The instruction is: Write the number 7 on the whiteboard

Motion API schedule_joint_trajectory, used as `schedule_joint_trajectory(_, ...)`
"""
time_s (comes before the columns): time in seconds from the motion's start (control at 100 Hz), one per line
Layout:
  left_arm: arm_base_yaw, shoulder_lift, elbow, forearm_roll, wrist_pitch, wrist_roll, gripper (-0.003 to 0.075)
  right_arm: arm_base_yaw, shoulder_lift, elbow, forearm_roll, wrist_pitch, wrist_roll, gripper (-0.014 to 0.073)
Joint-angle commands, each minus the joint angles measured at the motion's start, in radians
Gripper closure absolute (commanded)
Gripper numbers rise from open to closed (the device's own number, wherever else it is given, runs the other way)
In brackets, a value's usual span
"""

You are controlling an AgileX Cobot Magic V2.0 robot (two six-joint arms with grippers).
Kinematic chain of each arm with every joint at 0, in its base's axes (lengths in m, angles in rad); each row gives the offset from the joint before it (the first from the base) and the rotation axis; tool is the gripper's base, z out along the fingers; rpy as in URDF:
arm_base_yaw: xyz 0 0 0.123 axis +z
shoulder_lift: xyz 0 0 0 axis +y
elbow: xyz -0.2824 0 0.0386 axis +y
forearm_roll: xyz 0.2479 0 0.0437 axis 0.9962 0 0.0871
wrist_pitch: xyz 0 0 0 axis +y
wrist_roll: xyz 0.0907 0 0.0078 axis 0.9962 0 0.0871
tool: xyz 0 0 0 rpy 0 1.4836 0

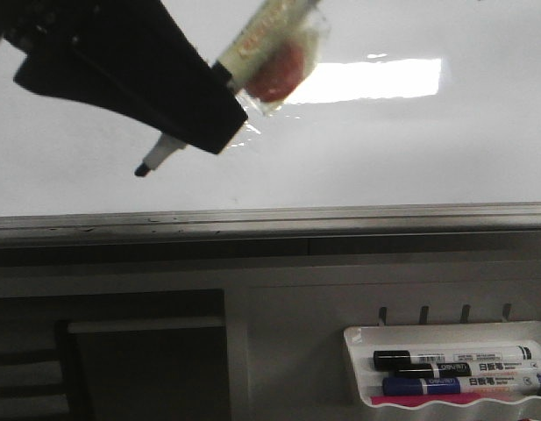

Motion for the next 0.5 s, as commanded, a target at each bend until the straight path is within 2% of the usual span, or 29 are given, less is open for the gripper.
schedule_joint_trajectory(0.0, -0.038, -0.004, -0.029, 0.034, -0.056, -0.056, 0.0741, 0.001, 0.028, -0.070, 0.068, 0.048, -0.021, 0.0104)
schedule_joint_trajectory(0.2, -0.074, 0.012, -0.029, 0.040, -0.114, -0.059, 0.0741, 0.029, 0.102, -0.096, 0.070, 0.132, -0.021, 0.0104)
schedule_joint_trajectory(0.49, -0.076, 0.035, -0.031, 0.040, -0.155, -0.059, 0.0741, 0.113, 0.177, -0.096, 0.070, 0.117, -0.035, 0.0126)
